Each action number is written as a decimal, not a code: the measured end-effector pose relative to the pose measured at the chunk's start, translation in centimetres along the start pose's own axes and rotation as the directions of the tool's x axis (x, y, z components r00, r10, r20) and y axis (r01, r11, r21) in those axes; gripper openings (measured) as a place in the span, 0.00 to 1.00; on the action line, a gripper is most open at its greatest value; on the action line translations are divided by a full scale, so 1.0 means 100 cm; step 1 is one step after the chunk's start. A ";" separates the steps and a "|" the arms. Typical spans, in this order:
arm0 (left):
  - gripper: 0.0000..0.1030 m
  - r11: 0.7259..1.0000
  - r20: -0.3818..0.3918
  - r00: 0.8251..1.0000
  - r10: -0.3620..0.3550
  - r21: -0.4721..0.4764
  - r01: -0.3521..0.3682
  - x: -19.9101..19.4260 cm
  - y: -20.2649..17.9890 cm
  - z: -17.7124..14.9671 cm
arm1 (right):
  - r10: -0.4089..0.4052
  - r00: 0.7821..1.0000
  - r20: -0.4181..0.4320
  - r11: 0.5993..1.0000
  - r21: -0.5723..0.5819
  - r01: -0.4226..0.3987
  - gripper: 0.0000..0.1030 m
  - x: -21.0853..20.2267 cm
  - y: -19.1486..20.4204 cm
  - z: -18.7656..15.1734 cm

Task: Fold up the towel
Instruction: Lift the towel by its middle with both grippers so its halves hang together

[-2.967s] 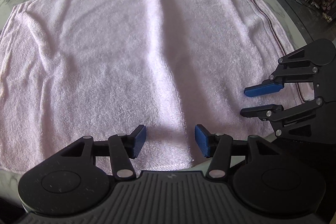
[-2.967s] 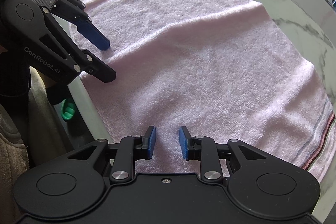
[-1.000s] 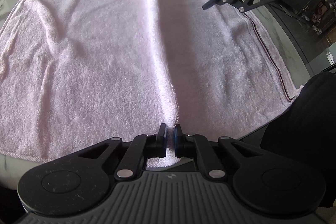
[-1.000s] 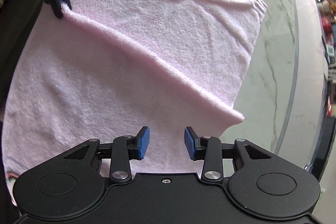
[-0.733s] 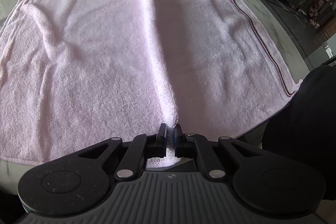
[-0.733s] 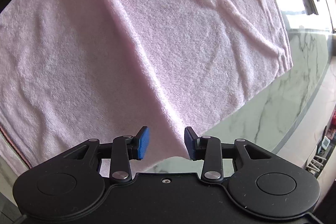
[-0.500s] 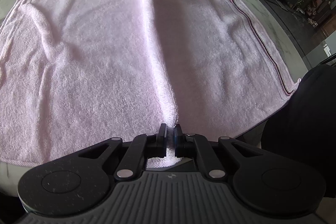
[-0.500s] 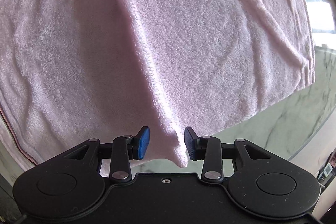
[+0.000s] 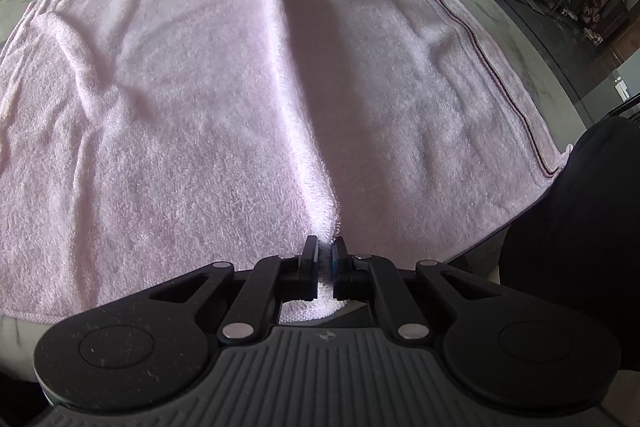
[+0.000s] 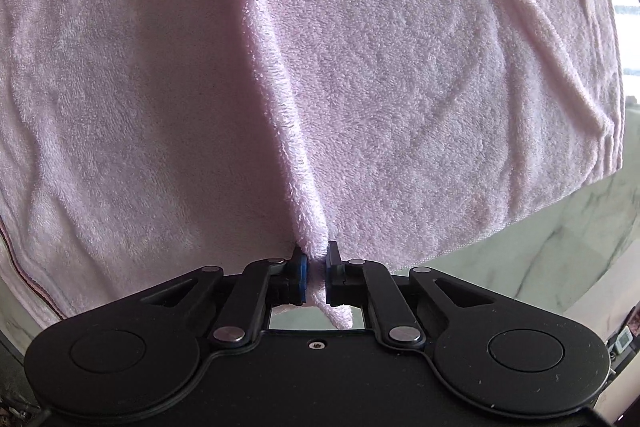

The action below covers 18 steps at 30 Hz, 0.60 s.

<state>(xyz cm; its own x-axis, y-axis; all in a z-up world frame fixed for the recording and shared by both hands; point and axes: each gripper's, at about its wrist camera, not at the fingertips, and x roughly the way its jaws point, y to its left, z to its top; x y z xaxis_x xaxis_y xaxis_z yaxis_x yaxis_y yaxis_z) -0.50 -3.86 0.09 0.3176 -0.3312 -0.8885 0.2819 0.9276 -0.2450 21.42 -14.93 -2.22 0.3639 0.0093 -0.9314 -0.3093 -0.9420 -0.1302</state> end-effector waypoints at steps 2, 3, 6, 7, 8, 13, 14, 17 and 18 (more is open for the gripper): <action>0.05 1.000 0.002 1.000 0.003 0.011 -0.003 0.000 -0.002 0.000 | -0.007 1.000 -0.010 1.000 0.023 0.007 0.04 -0.002 -0.001 -0.001; 0.05 1.000 0.002 1.000 0.006 0.018 -0.006 0.000 -0.002 0.000 | -0.008 1.000 -0.014 0.999 0.035 0.008 0.04 -0.003 -0.001 -0.001; 0.05 0.999 0.006 1.000 0.021 0.035 -0.021 -0.003 -0.005 -0.002 | -0.017 0.999 -0.028 0.998 0.057 0.019 0.03 -0.009 0.000 -0.003; 0.05 0.999 0.009 1.000 0.025 0.041 -0.025 -0.004 -0.006 -0.002 | -0.020 0.999 -0.034 0.997 0.069 0.022 0.03 -0.013 0.000 -0.003; 0.05 0.998 0.013 1.000 0.029 0.050 -0.029 -0.006 -0.007 -0.002 | -0.027 0.999 -0.039 0.996 0.081 0.030 0.03 -0.016 0.000 -0.004; 0.04 0.992 0.046 0.997 0.062 0.102 -0.067 -0.022 -0.018 -0.005 | -0.067 0.995 -0.074 0.988 0.135 0.077 0.03 -0.039 0.004 -0.004; 0.04 0.991 0.054 0.996 0.068 0.111 -0.074 -0.026 -0.021 -0.006 | -0.074 0.994 -0.083 0.986 0.144 0.085 0.03 -0.044 0.004 -0.004; 0.04 0.987 0.082 0.993 0.087 0.129 -0.098 -0.038 -0.028 -0.006 | -0.100 0.989 -0.113 0.978 0.174 0.119 0.03 -0.064 0.004 -0.001; 0.04 0.985 0.092 0.991 0.095 0.133 -0.107 -0.043 -0.029 -0.006 | -0.109 0.986 -0.123 0.974 0.185 0.131 0.03 -0.070 0.005 -0.001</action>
<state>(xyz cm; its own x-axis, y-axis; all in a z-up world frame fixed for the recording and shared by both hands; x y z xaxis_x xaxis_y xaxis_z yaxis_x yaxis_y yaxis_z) -3.27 -5.03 4.37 0.4252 -0.2565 -0.8680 0.3647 0.9262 -0.0950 18.82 -15.52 4.28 0.5010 0.0709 -0.8626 -0.4157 -0.8544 -0.3116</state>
